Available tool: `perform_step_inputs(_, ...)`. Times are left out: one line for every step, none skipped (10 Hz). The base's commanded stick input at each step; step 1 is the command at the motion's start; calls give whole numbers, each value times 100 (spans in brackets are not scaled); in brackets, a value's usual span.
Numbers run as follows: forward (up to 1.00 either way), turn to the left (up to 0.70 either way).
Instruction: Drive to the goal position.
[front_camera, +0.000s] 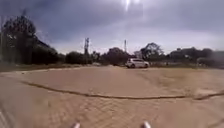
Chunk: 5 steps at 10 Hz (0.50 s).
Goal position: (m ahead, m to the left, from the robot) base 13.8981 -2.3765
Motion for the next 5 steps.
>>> perform_step_inputs(70, 0)
perform_step_inputs(70, 0)
perform_step_inputs(70, 0)
perform_step_inputs(70, 0)
perform_step_inputs(70, 0)
